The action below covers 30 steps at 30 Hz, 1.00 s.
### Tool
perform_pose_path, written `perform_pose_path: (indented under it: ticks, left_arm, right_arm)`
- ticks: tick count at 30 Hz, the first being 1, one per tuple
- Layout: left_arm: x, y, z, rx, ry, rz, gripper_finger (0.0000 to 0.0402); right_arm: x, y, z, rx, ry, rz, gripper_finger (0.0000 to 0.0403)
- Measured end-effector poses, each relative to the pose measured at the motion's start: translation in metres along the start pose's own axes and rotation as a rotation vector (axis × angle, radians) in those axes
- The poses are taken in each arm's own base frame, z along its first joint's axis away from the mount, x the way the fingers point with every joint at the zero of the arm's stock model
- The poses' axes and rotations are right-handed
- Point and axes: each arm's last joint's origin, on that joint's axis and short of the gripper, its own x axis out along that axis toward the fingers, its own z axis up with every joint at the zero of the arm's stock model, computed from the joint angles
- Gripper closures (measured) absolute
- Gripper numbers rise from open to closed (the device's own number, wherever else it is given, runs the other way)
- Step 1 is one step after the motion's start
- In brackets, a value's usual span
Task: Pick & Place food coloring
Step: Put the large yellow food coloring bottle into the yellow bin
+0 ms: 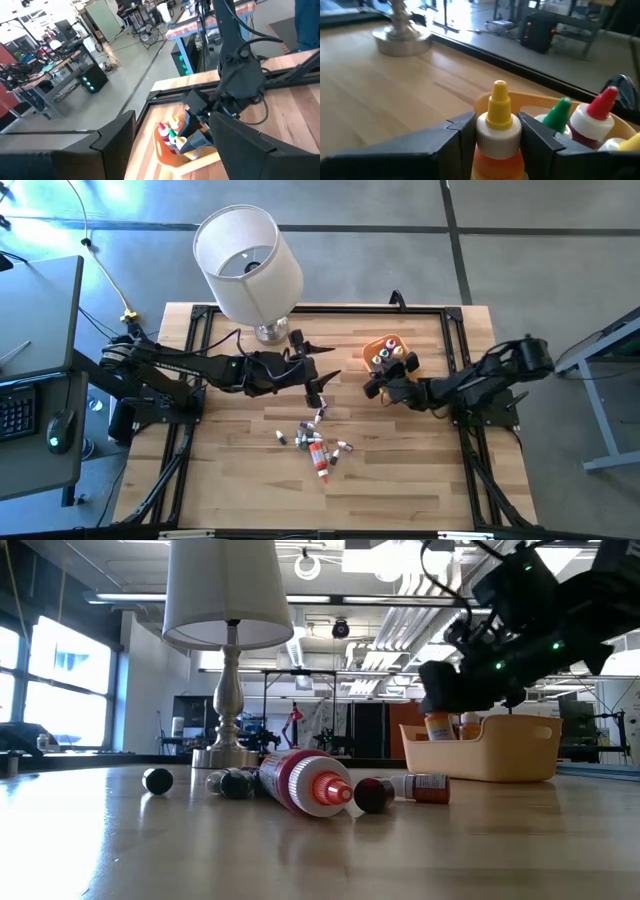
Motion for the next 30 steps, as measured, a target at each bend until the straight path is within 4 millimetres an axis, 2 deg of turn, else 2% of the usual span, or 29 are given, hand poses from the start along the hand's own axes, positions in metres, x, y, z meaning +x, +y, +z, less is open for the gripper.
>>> perform_pose_path:
  ticks: [8,17,24,30]
  left_arm:
    - [0.000,0.000,-0.001,0.003,0.009,0.013,0.0152]
    - [0.000,0.000,-0.001,0.004,0.009,0.013,0.0152]
    - [0.000,0.002,-0.001,0.023,0.025,0.057,0.0152]
    - [-0.001,0.004,-0.003,0.061,0.071,0.138,0.0152]
  right_arm:
    - [0.018,0.011,0.001,-0.080,0.008,-0.058,0.0245]
    - [0.023,0.016,0.016,-0.128,-0.031,-0.062,0.0251]
    - [0.015,0.041,0.043,-0.273,-0.123,-0.011,0.0259]
    - [-0.012,0.068,0.076,-0.412,-0.188,0.016,0.0263]
